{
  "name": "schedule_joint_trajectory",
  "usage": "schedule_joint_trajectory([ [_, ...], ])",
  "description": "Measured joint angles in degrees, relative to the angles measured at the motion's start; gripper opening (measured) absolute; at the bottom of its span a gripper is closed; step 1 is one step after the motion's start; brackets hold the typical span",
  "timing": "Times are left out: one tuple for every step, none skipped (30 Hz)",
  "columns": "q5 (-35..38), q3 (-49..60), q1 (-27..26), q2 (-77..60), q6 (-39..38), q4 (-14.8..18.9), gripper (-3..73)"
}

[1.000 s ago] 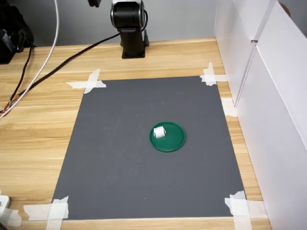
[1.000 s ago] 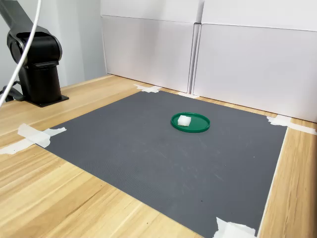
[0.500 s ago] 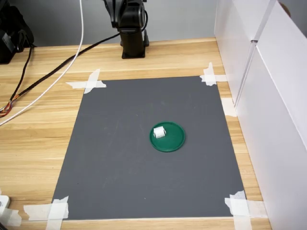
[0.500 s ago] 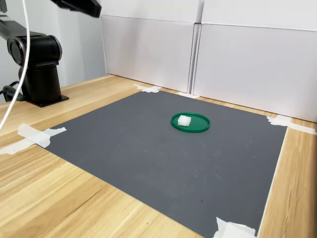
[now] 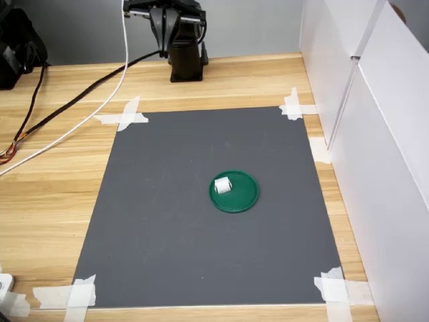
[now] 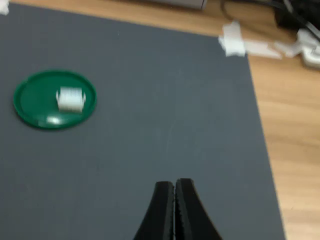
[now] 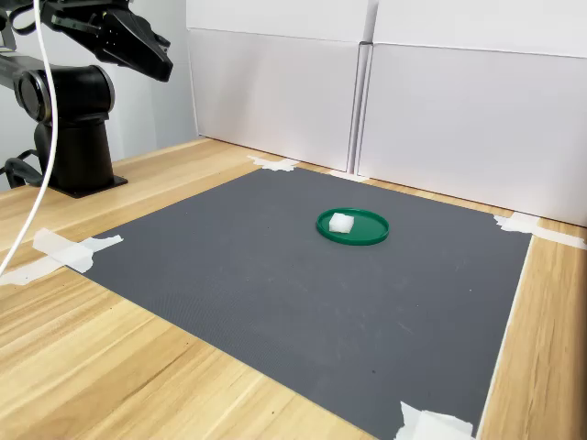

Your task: Grasp a white terminal and put it in the green lid.

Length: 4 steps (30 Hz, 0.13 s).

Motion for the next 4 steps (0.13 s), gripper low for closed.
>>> schedule_joint_trajectory([
  [0.1, 0.8, 0.0, 0.0, 0.0, 0.0, -2.0],
  [0.1, 1.7, 0.0, 0.0, 0.0, 0.0, -2.0],
  [0.1, 2.6, 0.0, 0.0, 0.0, 0.0, -2.0],
  [0.2, 3.3, 0.0, 0.0, 0.0, 0.0, -2.0],
])
